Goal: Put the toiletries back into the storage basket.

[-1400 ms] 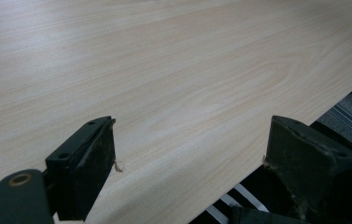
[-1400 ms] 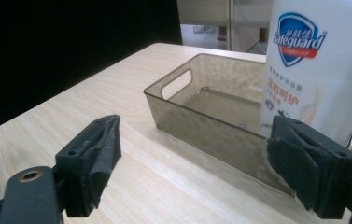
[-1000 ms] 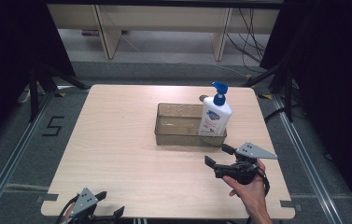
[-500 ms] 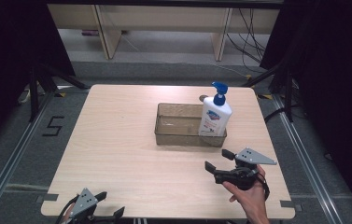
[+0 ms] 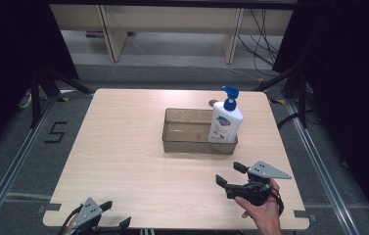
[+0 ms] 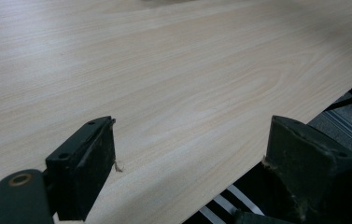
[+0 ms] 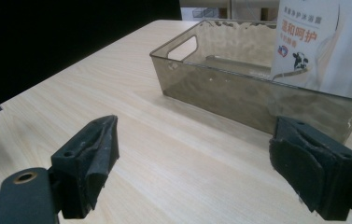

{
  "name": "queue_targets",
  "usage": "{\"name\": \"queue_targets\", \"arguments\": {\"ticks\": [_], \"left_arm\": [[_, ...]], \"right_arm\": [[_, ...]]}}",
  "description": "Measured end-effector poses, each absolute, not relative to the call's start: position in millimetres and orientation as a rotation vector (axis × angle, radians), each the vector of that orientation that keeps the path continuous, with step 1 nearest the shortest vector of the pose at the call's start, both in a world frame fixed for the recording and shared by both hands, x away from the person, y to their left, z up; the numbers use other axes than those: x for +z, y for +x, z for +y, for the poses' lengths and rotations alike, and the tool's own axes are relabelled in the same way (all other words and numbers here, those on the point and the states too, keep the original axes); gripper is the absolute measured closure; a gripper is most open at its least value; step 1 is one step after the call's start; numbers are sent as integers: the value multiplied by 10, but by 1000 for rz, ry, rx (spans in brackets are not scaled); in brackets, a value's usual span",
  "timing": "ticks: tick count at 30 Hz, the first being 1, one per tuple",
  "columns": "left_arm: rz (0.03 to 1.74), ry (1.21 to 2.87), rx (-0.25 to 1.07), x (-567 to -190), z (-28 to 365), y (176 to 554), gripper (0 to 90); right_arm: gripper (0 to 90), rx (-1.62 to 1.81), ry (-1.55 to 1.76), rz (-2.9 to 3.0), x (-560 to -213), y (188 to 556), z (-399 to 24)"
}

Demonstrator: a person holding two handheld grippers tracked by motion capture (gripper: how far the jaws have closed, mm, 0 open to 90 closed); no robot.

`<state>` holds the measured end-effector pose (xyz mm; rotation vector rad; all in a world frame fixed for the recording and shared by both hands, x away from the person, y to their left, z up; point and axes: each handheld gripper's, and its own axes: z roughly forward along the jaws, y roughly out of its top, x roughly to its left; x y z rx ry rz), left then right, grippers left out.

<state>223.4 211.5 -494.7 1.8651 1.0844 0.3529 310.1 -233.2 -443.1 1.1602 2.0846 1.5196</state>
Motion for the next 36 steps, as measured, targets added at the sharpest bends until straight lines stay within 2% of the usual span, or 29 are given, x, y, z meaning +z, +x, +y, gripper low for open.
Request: {"name": "queue_targets", "arguments": {"ticks": [7,9,11,36], "left_arm": [[1084,1863,347,-4948,2107,2231,152],[1082,1905,356,-4931,2128,2222,152],[1082,1862,345,-4949,2111,2232,152],[1072,1883,338,-4944,2125,2225,152]], "right_arm": [[165,1506,1153,2102,-4470,3072,-2326],[165,1529,1166,2104,-4472,3054,-2316],[165,1528,1192,2113,-4475,3026,-2302],[158,1479,1135,2173,-4597,2774,-2344]]}}
